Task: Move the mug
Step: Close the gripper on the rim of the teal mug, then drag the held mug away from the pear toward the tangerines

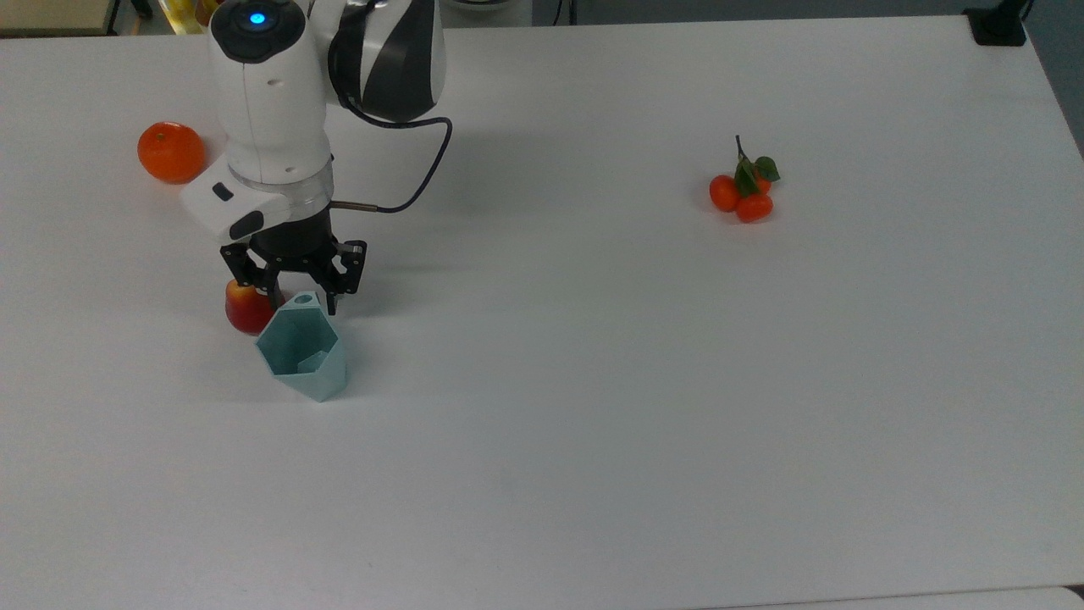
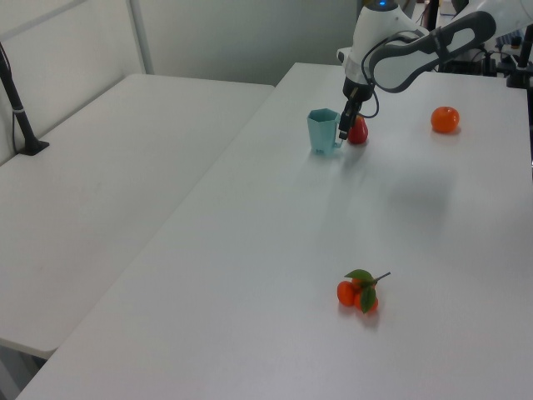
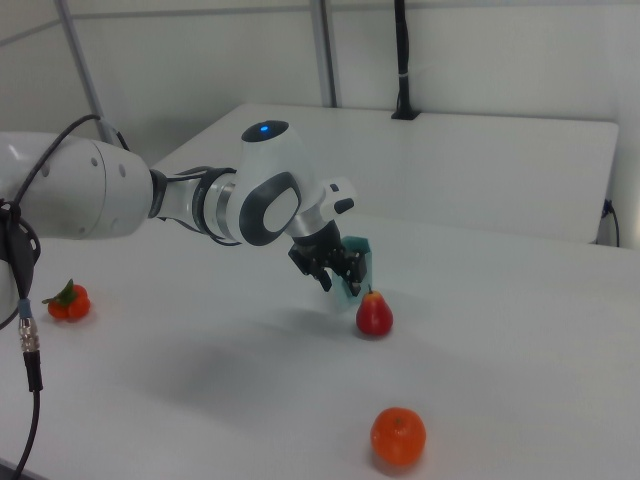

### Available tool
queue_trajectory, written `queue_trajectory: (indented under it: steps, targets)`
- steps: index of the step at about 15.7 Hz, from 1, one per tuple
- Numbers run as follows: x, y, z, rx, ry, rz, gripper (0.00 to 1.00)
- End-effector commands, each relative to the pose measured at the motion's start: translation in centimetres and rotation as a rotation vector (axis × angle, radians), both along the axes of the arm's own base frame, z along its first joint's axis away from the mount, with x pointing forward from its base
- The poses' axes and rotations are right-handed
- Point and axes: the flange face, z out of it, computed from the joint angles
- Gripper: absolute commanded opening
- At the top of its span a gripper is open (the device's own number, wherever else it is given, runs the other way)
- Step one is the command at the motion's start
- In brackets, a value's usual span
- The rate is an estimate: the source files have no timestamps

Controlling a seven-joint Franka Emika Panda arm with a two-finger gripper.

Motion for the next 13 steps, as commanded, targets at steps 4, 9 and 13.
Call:
queue_trajectory:
  steps: [4, 9, 13]
  targets:
    - [0.4, 0.8, 0.6, 0.024, -0.045, -0.031, 0.19]
    - [0.5, 1.8, 1.6, 0.04, -0.07, -0.065, 0.06]
    - [-1.2, 7.1, 3.9, 0.055, -0.05, -0.138, 0.07]
